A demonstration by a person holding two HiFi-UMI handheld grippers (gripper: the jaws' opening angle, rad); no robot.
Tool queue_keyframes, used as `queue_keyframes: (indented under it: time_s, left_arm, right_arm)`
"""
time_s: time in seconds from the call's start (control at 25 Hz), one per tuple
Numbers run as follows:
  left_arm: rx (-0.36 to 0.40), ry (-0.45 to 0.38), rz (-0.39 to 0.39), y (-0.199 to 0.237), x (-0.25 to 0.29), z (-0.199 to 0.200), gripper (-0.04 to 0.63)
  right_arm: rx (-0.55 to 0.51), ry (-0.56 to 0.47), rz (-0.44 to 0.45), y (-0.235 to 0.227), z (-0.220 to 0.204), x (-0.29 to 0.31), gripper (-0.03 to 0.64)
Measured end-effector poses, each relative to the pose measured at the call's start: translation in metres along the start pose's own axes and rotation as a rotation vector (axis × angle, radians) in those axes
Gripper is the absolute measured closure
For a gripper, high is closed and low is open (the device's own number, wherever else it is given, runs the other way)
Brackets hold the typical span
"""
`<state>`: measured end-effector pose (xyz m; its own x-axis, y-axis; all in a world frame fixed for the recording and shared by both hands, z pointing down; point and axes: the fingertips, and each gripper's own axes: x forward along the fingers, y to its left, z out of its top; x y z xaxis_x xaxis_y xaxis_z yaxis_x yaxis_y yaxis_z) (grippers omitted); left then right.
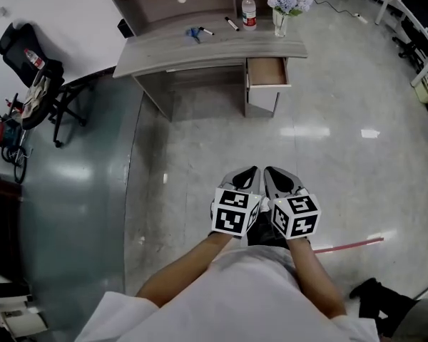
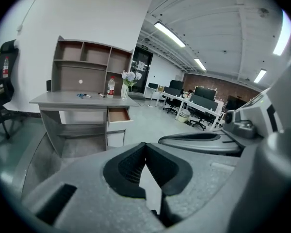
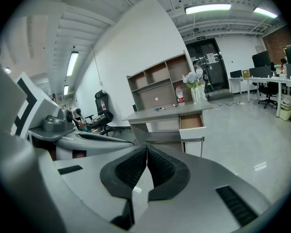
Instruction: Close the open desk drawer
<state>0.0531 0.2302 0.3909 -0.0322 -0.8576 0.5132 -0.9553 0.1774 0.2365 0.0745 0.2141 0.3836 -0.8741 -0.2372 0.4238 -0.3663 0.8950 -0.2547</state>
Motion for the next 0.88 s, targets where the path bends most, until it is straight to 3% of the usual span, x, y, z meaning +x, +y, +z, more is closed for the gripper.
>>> queue_keyframes:
  time_s: [0.52,0.88]
  left_arm:
    - [0.009,0.058,0.043,0.014,0.129,0.077,0.592]
    - [0.046,0.082,0.074,0.023,0.162,0.104,0.592]
  right_arm:
    - [0.069,0.023,0.040,-0.123,0.059,0.072,0.614]
    - [0.159,-0.020,0.069,-0.154,0.078,0.095,0.614]
